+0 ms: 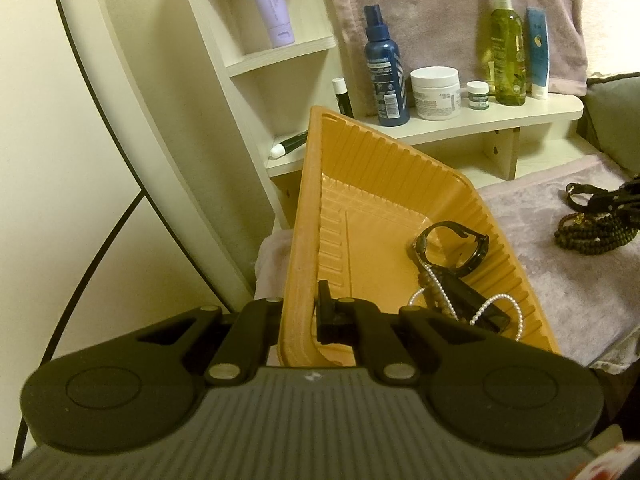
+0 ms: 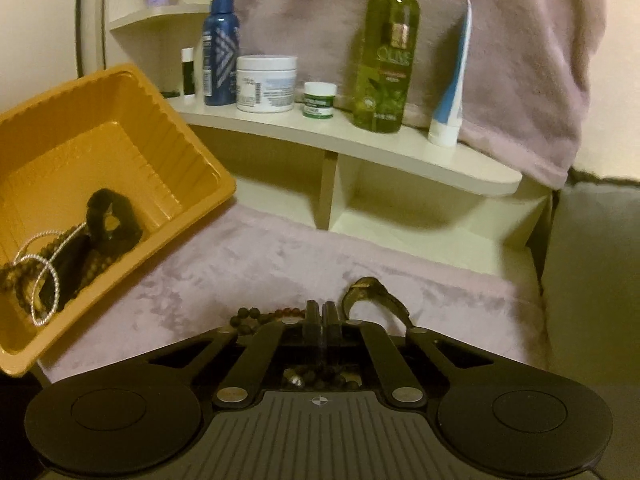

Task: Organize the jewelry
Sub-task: 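Grasp a small gold ring from the pile with the right gripper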

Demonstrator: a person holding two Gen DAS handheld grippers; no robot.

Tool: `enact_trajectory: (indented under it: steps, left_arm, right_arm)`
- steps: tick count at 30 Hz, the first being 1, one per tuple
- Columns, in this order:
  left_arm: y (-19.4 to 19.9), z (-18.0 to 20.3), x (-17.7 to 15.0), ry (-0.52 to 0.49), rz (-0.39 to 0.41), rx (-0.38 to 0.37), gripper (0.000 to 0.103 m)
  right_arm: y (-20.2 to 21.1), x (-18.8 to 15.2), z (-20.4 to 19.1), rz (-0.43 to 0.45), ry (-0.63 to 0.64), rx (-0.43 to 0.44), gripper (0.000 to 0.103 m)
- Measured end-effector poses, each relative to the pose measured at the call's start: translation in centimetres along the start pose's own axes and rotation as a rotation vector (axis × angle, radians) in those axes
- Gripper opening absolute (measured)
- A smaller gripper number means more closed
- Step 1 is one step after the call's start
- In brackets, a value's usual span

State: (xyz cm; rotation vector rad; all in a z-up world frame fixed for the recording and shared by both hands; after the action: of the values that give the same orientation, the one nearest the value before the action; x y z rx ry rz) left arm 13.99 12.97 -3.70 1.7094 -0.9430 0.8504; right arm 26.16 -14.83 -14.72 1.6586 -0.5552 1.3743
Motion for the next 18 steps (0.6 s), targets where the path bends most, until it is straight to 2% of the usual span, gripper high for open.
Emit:
enact_trajectory:
  steps: [4,6,7,11,15,16,17,18]
  left_arm:
    - [0.1,0.1,0.0,-0.001,0.001,0.000,0.004]
    - [0.1,0.1,0.0,0.000,0.001,0.000,0.004]
    - [0.1,0.1,0.0,-0.001,0.001,0.000,0.004]
    - [0.1,0.1,0.0,0.003,-0.002,0.001,0.004]
    - [0.0,0.0,-0.1,0.008,-0.006,0.001,0.004]
    - [0.0,0.0,-0.1,0.007,-0.005,0.002,0.004]
    - [-0.1,0.0,-0.1,0.008,-0.005,0.002,0.004]
    - [-0.1,0.0,-0.1,0.009,-0.005,0.003,0.004]
  right_arm:
    - [-0.9,-0.7,-0.2,-0.032,0.001,0.000,0.011]
    - [-1.3,-1.1,-0.3,-0.050,-0.011,-0.006,0.030]
    - [-1.5,-1.3,-0.2,-0.053,-0.025,-0.008,0.032]
    - [-2.1,-1.4,0.3,-0.046,-0.091,-0.022,0.033]
    - [-2.7,-1.3,0.1,-0.055,-0.063,-0.025,0.033]
    - [-2.7,-1.2,0.0,-0.063,-0.067,-0.024,0.030]
    - [-2.7,-1.3,-0.1,-0.068,-0.063,-0.019,0.018]
    - [-2.6,-1.3,-0.2,-0.068,-0.047,-0.022,0.018]
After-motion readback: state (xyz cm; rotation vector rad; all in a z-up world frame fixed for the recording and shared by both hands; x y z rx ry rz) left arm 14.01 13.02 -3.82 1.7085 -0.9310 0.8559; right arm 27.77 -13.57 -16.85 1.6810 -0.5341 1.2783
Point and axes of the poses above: each gripper's, at about its wrist camera, not at the fingertips, and y roughly against the way its jaws point, z to its right, x to its top, the point moved 8 cm from there along -y, roughly the way its jaws point, and after that the axes turned 14 degrees about z, right-handed, at the moved point
